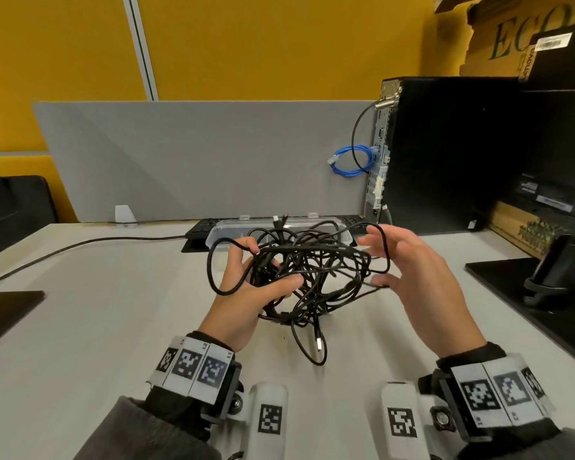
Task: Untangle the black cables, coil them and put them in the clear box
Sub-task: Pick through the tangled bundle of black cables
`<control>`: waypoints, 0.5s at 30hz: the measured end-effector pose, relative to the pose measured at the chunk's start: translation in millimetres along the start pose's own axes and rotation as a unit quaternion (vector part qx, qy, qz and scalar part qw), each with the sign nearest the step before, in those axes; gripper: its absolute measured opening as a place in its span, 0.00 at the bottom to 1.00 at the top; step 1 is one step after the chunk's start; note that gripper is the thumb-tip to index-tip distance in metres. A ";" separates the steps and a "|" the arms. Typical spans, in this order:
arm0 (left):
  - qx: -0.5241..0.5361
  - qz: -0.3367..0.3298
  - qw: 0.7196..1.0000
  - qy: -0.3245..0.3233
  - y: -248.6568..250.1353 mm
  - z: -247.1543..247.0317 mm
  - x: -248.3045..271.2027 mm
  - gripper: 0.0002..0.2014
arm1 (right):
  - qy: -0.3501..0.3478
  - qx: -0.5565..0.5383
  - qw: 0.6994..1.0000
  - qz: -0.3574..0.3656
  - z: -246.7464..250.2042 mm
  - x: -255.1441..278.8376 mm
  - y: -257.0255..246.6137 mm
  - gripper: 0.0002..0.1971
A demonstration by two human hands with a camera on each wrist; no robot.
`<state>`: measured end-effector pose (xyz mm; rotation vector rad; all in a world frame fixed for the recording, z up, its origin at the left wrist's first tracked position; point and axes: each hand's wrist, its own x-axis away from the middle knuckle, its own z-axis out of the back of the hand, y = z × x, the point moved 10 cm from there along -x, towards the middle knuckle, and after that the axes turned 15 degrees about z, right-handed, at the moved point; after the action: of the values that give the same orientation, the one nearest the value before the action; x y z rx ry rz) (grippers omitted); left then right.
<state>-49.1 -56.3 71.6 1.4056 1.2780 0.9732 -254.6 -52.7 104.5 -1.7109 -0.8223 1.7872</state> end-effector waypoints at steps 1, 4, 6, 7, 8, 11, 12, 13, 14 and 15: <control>0.000 0.005 1.000 -0.002 -1.2 -0.3 -0.8 0.27 | -0.003 0.013 1.000 -0.001 -1.4 -1.6 -2.2 0.17; 0.017 0.002 1.000 -0.004 -0.5 0.6 -1.0 0.26 | -0.071 0.089 0.993 -0.014 -13.8 -5.2 -6.6 0.09; 0.024 0.003 1.000 -0.014 0.1 0.1 -0.3 0.25 | -0.117 0.093 0.988 -0.042 -22.7 -3.3 -4.1 0.07; 0.030 0.003 0.999 -0.018 0.9 -0.3 0.8 0.23 | -0.129 0.090 0.986 -0.053 -25.1 -2.2 -3.0 0.07; 0.035 0.006 0.999 -0.022 0.8 -0.3 1.0 0.23 | -0.134 0.091 0.985 -0.060 -25.9 -1.4 -3.0 0.06; 0.035 0.005 0.999 -0.030 2.9 -2.4 3.0 0.22 | -0.129 0.093 0.982 -0.098 -24.6 1.4 3.4 0.11; 0.034 0.001 0.999 -0.034 4.0 -3.1 3.5 0.21 | -0.128 0.088 0.982 -0.108 -24.8 1.8 4.9 0.11; 0.033 -0.002 0.999 -0.036 4.8 -3.3 4.1 0.21 | -0.134 0.089 0.981 -0.111 -26.5 1.2 5.8 0.07; 0.031 -0.004 0.999 -0.036 5.5 -3.7 4.6 0.21 | -0.145 0.100 0.978 -0.109 -28.3 0.5 6.0 0.05; 0.029 -0.005 0.999 -0.034 6.0 -3.8 5.3 0.20 | -0.160 0.122 0.974 -0.101 -29.7 -0.3 6.9 0.06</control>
<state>-50.8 -50.4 78.0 1.4626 1.2702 0.8800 -224.8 -55.6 99.2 -1.1592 -0.8319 1.9548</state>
